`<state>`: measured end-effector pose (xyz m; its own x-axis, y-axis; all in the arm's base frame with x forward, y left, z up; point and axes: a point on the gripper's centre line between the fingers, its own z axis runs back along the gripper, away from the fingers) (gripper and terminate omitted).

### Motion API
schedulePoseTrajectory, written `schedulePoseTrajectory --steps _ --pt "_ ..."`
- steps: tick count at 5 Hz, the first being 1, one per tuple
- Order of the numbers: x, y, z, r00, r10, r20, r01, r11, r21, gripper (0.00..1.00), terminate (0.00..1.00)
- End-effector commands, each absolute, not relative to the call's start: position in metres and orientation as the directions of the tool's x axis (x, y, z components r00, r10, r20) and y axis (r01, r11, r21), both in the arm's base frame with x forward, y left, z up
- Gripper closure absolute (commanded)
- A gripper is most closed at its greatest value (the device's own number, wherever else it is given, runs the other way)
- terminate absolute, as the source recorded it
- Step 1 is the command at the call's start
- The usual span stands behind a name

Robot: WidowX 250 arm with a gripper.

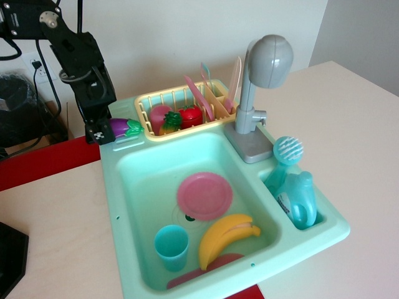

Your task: Put eggplant on plate

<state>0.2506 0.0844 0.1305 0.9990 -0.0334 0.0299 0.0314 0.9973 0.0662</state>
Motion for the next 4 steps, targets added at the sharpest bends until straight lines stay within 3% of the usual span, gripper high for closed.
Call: schedulePoseTrajectory --steps 1,2,4 --pt "0.252 0.09 0.124 0.999 -0.002 0.054 -0.003 0.997 0.081 0.0 0.0" --pt "0.247 0.091 0.121 0.994 0.02 0.105 -0.031 0.994 0.101 1.0 0.0" --pt "0.238 0.089 0.126 0.985 0.019 0.173 -0.038 0.993 0.108 1.0 0.0"
